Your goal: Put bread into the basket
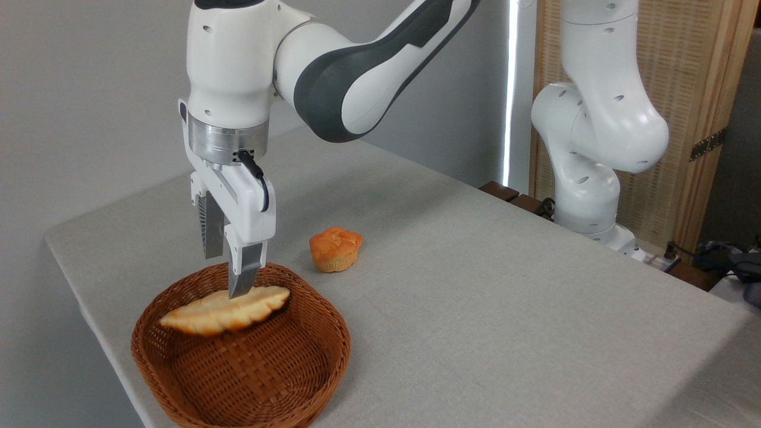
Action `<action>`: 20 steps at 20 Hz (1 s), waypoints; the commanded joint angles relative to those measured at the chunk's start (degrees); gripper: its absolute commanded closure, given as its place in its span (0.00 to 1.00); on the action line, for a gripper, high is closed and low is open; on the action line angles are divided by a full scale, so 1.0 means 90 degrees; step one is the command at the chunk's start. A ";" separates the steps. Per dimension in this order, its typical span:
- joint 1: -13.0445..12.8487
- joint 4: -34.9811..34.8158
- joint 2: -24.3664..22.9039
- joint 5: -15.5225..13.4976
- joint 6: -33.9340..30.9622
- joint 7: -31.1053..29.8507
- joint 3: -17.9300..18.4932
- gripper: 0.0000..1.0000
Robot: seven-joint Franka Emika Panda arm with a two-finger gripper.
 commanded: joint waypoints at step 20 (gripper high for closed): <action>0.0582 0.1452 -0.0736 0.1162 -0.3256 -0.1835 -0.0142 0.00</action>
